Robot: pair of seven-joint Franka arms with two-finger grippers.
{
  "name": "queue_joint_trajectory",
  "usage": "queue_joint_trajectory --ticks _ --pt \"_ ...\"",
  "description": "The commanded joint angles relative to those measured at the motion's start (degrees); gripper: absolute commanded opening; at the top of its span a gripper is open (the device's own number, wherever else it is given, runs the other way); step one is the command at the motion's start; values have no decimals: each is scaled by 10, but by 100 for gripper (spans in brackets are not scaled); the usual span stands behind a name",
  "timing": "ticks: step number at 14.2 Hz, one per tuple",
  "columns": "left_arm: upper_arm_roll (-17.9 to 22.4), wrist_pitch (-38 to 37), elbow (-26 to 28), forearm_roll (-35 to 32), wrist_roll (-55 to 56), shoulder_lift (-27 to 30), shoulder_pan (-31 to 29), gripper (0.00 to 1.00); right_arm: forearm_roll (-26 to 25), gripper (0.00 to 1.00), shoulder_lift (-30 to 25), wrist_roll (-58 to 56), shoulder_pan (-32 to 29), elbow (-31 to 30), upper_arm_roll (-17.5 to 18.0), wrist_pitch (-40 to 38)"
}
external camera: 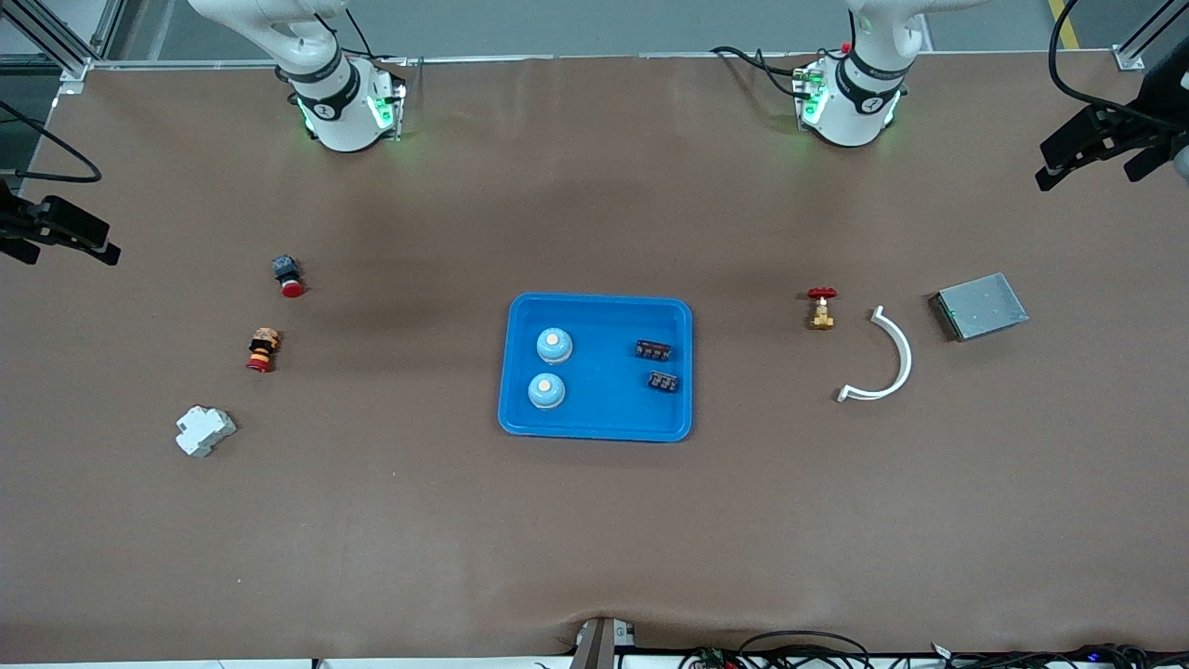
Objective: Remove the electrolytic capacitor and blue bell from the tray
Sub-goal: 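Reach both grippers down into the blue tray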
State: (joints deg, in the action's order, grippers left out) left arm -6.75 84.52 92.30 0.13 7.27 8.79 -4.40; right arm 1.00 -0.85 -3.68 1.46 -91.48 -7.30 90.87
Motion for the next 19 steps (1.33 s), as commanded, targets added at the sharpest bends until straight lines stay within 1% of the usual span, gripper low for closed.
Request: queue_joint_trajectory --ticks 1,3,4,6,9,10,11,13,16,19 --pt "-4 -12 -12 -1 6 -2 -2 100 1 100 -14 -4 -1 -15 0 3" --pt "-5 -11 -14 2 8 -7 -1 100 1 100 -15 -4 -1 -19 0 6" --pt "-5 -11 -23 1 9 -20 3 100 1 100 -15 -3 -1 -19 0 6" --pt "-7 -11 -58 -1 -1 -63 9 100 1 100 -15 -3 -1 -19 0 6" --pt "-12 10 -58 3 12 -108 42 100 4 100 -16 -3 1 -28 0 8" --pt "-12 24 -53 0 20 -115 57 100 21 100 -15 -3 2 -32 0 9" --pt "-15 31 -48 -2 47 -128 72 100 35 100 -15 -3 2 -39 -1 10" --pt "-20 42 -47 -3 99 -154 90 100 37 100 -16 -3 9 -62 2 25" --pt "-23 52 -47 -1 134 -178 106 100 37 100 -18 20 47 -105 2 73" --pt "-23 69 -44 1 189 -207 136 100 38 100 -16 142 110 -149 2 135"
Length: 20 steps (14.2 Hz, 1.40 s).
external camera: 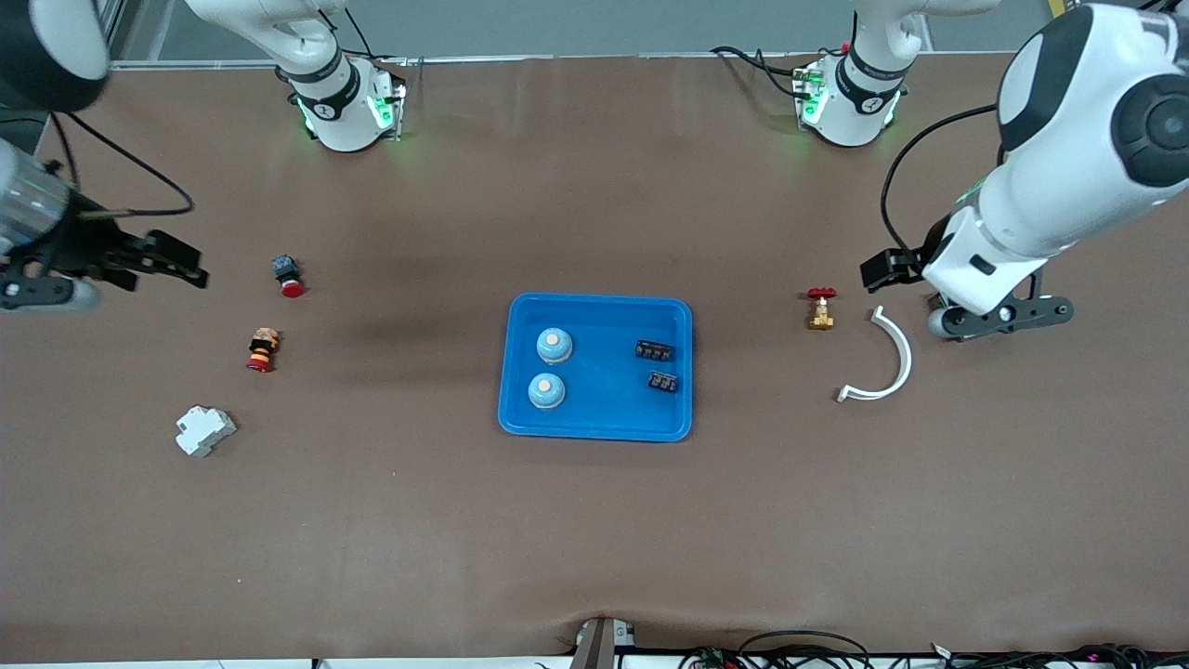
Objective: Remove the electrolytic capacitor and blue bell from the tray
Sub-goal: 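Reach both grippers down into the blue tray, then grasp a capacitor with the left gripper while the right gripper grasps a bell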
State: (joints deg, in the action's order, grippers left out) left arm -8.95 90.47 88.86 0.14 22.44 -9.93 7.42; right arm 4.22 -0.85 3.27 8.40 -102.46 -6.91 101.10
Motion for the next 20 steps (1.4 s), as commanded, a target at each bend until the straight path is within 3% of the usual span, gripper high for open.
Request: queue_joint_trajectory --ticks 1,3,8,15,20 --pt "-1 18 -9 0 68 -34 32 100 5 100 -16 111 70 -49 -3 54" --pt "0 51 3 -4 143 -60 60 100 5 100 -5 174 111 -60 -2 80" --pt "0 174 54 -5 345 -112 125 100 4 100 84 256 188 -58 -2 142" --pt "2 277 57 -7 608 -200 212 100 3 100 219 436 309 -59 -3 315" --pt "2 377 52 -49 766 -274 254 99 1 100 295 462 355 -52 -3 385"
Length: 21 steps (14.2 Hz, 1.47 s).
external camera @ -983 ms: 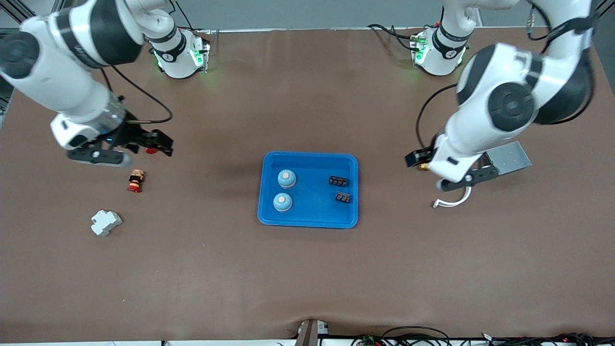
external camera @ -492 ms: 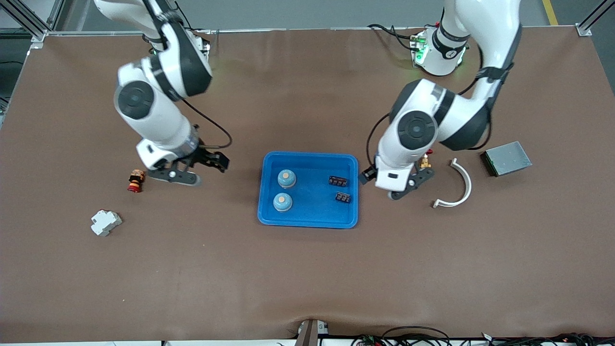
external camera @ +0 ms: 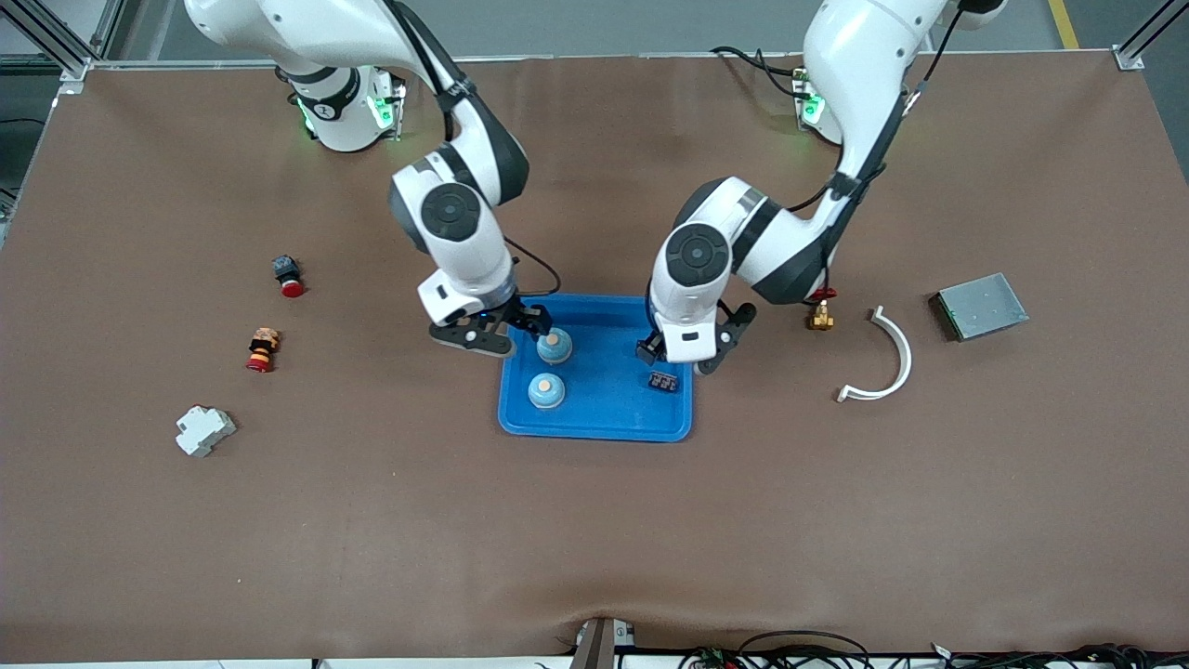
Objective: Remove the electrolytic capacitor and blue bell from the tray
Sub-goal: 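Grasp a capacitor with the left gripper while the right gripper grasps a bell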
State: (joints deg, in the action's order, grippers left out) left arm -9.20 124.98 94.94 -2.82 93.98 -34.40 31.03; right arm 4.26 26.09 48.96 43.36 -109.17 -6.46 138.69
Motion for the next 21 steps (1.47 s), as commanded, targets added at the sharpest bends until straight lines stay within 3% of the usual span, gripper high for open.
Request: queue_joint_trajectory --ticks 1,5,11,13,15,17,18,19,21 --pt "3 45 -9 -27 65 -39 18 97 2 100 36 12 7 19 -7 16" --pt "4 80 -9 -33 103 -63 25 78 3 100 92 76 22 74 -7 18" --pt "4 98 -9 -33 136 -81 32 62 1 100 134 105 46 102 -7 20" --pt "3 95 -8 -32 135 -79 28 36 0 100 134 107 46 102 -7 20" --pt "3 92 -10 -32 136 -78 27 0 -1 100 135 107 47 103 -7 20" --pt "5 89 -10 -33 130 -71 31 0 -2 100 137 105 46 103 -7 20" --pt "5 79 -10 -34 129 -57 29 0 -2 97 137 103 46 103 -7 18" --pt "5 60 -14 -34 125 -42 26 0 -1 84 137 102 42 107 -7 18" --pt "8 17 -19 -40 103 -12 26 0 1 47 138 105 40 112 -7 18"
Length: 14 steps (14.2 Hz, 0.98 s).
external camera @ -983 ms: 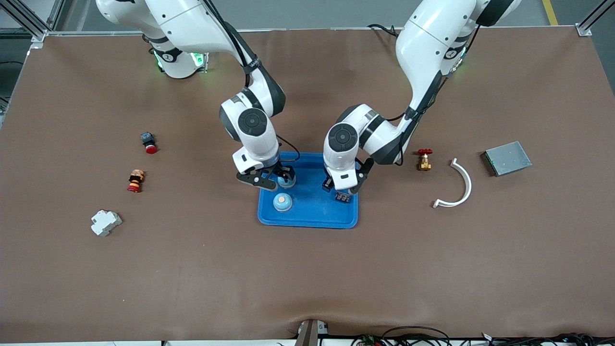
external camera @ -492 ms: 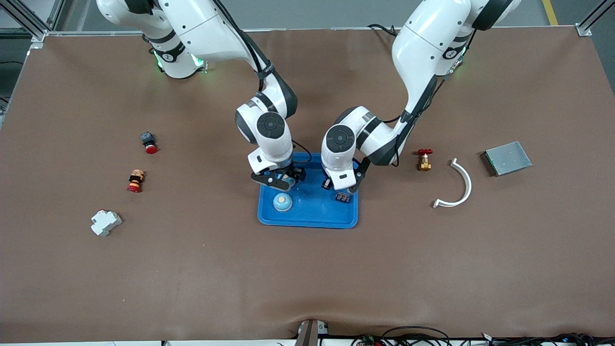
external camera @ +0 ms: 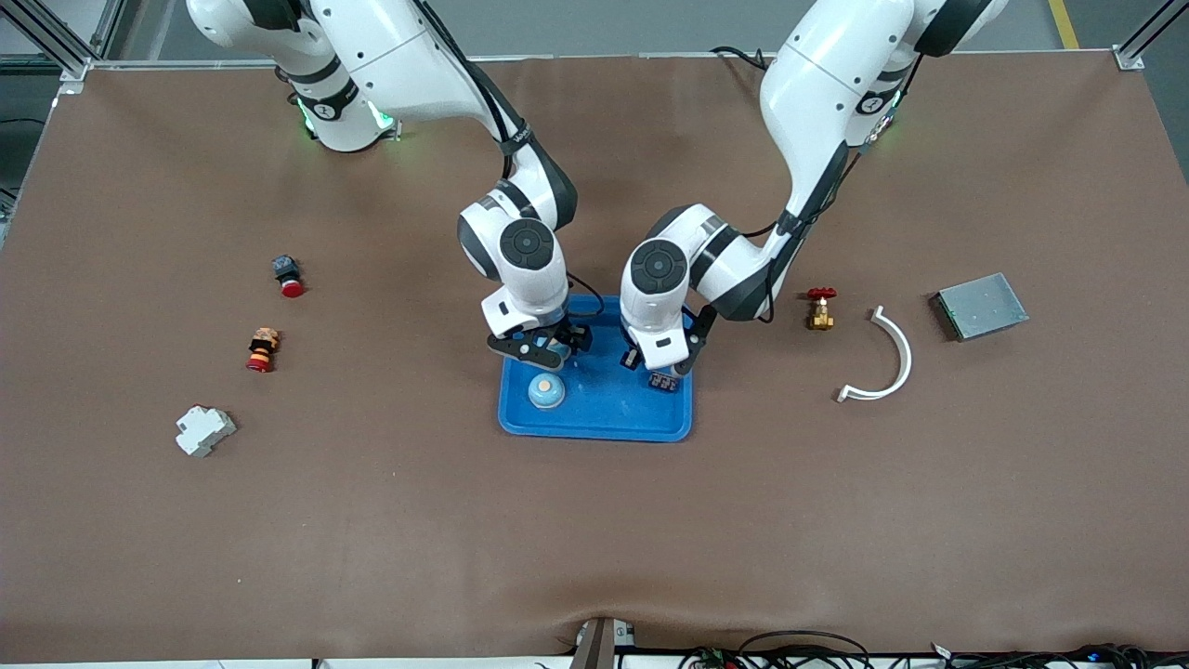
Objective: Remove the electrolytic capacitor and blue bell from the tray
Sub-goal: 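Grasp a capacitor with the left gripper while the right gripper grasps a bell, then carry the capacitor toward the white arc while the right gripper carries the bell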
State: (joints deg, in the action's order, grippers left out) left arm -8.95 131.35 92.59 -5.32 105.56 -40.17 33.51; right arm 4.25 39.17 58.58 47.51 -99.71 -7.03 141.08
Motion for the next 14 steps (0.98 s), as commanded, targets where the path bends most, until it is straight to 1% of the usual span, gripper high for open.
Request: queue_joint_trajectory --ticks 1,2,3,8,11,12,14 --pt "6 -69 1 -27 -40 65 -4 0 6 25 7 11 -1 20 -2 -6" --pt "6 -96 0 -28 -82 87 -10 0 7 5 8 11 -1 23 -2 -7" --pt "6 -118 -3 -29 -112 105 -19 0 7 0 8 11 -1 24 -2 -9" --pt "1 -208 5 -21 -262 172 -96 0 8 0 -1 20 5 36 -1 -33" --pt "0 -251 10 -21 -319 187 -139 0 8 0 -8 14 1 82 -1 -115" --pt "0 -251 28 -22 -350 196 -163 0 7 0 -13 7 -3 92 -2 -138" --pt "0 -244 73 -27 -402 213 -195 0 8 0 -36 -48 -21 88 -2 -161"
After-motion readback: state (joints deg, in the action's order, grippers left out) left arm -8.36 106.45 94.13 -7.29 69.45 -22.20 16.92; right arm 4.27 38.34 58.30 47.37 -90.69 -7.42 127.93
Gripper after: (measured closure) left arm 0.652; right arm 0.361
